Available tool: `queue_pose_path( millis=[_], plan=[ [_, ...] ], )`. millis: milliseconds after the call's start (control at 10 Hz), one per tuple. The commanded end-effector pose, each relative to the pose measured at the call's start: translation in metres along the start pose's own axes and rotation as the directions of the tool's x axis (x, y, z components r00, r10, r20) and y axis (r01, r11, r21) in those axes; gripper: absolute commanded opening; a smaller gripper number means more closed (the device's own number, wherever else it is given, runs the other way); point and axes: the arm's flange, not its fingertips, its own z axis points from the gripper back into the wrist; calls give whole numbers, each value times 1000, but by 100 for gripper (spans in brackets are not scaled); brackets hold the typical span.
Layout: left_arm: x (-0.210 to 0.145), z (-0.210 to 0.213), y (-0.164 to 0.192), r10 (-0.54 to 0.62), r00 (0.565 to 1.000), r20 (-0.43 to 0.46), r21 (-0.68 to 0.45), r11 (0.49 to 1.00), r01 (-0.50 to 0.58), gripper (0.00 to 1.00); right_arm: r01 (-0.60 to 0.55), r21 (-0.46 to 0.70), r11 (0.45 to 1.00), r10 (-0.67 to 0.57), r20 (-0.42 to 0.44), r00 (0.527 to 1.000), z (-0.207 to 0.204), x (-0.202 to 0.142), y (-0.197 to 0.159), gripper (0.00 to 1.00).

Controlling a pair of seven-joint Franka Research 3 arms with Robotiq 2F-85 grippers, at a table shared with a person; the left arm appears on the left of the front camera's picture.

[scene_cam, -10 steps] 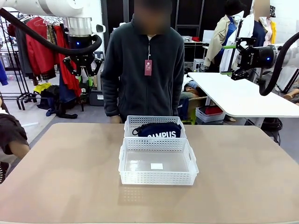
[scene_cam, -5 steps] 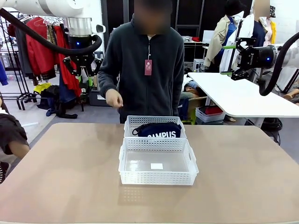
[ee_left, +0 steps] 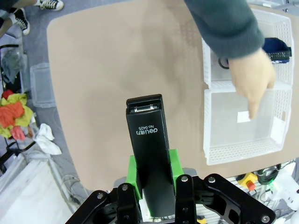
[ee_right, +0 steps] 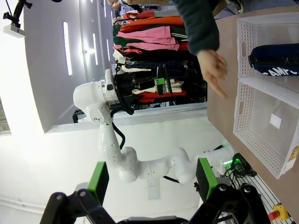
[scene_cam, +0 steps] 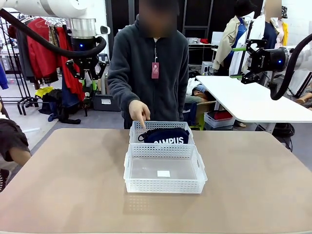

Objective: Distribute items into two baskets.
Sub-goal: Place the picked Stapler into the Organizing basket as instructed by the person.

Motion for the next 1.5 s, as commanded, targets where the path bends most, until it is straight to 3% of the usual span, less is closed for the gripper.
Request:
queue_pose_path(
  millis=[0,800,1100,1400],
  plan=[
    [-2,2,1,1,1000,7,-1,1000,-1,0,6,18,1000,-6,2,1000,-1,0,4,100],
    [0,0,0,0,1000,0,0,1000,0,0,6,18,1000,-6,2,1000,-1,0,4,100],
    [-3,1,-21,-269,957,-107,63,959,276,0,6,18,1000,-6,2,1000,-1,0,4,100],
    [-6,3,-44,-452,874,-178,47,883,467,0,6,18,1000,-6,2,1000,-1,0,4,100]
  ],
)
